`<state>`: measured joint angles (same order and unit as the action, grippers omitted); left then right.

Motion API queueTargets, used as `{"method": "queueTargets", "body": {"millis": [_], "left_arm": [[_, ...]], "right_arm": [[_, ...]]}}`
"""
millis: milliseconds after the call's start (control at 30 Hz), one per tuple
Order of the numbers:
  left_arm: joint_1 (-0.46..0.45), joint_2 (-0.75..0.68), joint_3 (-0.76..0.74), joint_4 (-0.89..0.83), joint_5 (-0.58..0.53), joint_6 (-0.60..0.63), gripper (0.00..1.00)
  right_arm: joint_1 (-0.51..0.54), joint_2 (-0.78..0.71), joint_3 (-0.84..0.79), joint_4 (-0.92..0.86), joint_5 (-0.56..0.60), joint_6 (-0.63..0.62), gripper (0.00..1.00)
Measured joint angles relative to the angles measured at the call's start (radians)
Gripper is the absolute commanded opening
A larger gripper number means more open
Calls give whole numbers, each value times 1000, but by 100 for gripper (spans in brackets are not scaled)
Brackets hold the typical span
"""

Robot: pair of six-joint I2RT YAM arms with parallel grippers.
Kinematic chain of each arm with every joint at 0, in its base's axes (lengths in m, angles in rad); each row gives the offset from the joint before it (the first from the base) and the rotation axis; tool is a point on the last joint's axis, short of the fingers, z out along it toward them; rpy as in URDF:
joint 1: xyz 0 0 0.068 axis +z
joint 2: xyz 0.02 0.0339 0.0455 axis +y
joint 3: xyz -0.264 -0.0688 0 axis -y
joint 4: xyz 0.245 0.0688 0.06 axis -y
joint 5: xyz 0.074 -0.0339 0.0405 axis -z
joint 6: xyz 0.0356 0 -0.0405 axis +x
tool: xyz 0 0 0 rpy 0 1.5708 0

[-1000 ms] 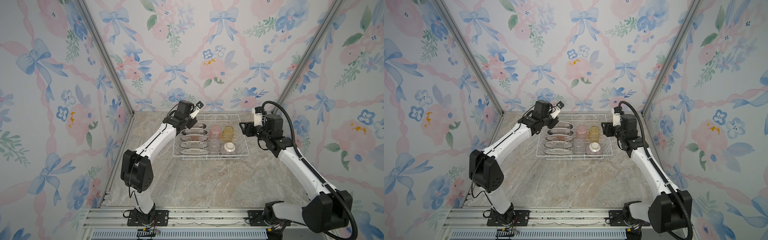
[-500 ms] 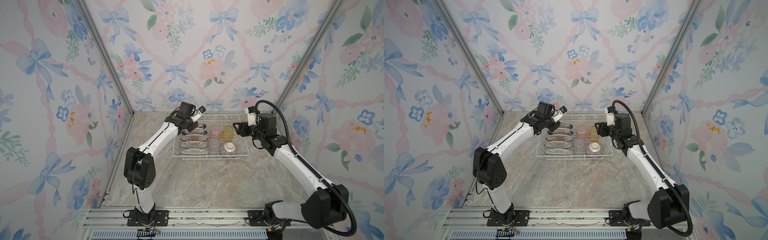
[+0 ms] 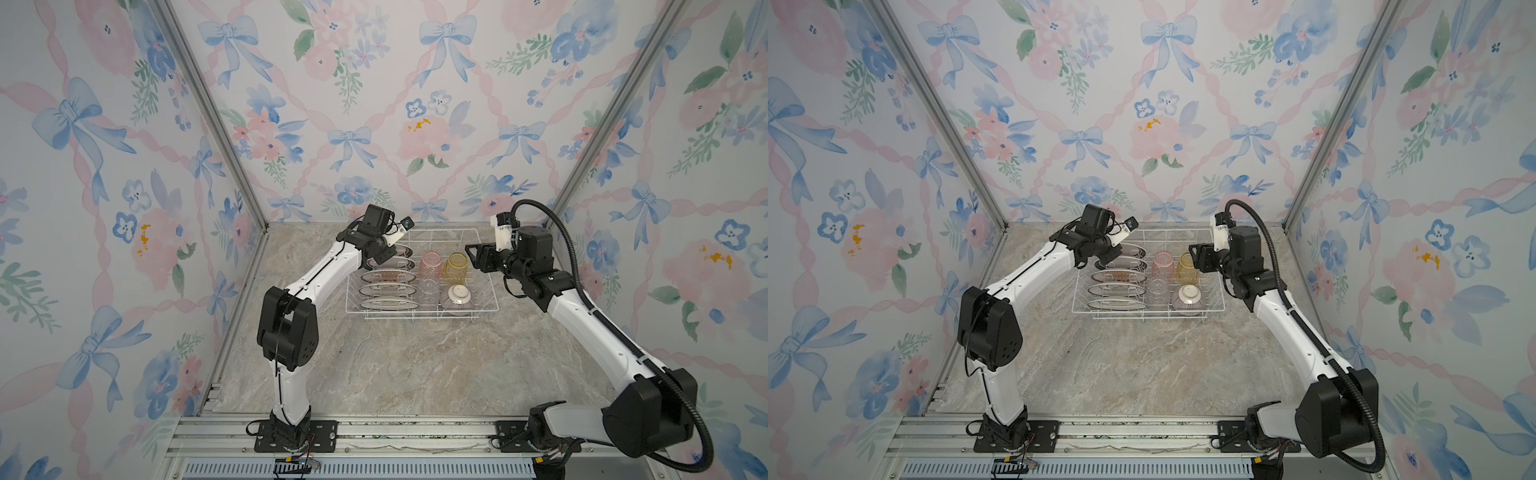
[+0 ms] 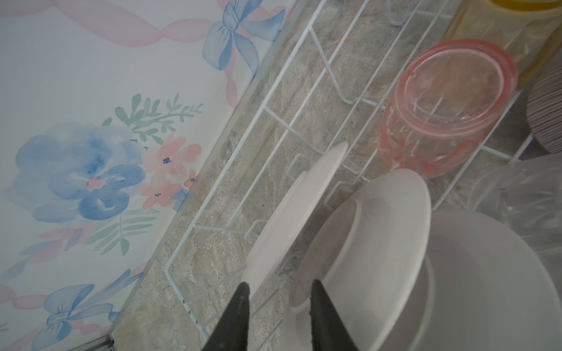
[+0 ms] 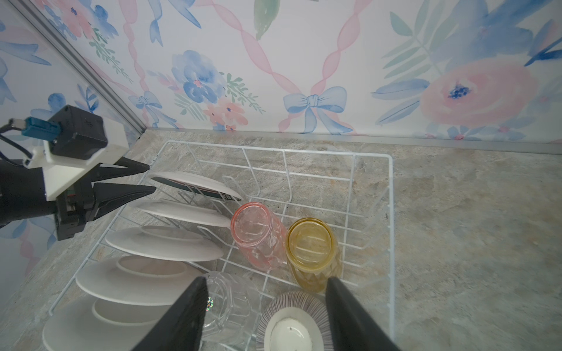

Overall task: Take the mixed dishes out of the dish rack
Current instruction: 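Reach the left gripper to the green-rimmed plate while the right arm approaches the rack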

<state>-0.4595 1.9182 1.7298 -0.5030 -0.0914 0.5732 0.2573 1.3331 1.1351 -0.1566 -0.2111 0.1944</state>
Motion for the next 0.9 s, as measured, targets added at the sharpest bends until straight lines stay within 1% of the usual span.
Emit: {"method": "queueTargets", "body": {"millis": [267,567,900], "left_arm": [[3,25,11,-1,1,34,30],[11,56,31,0,2,63,21],[27,104,69,7,-6,101,17]], "right_arm": [[0,0,0,3,-2,1,65],[0,0,0,3,-2,5,65],[0,5,0,3,-3,5,65]]}}
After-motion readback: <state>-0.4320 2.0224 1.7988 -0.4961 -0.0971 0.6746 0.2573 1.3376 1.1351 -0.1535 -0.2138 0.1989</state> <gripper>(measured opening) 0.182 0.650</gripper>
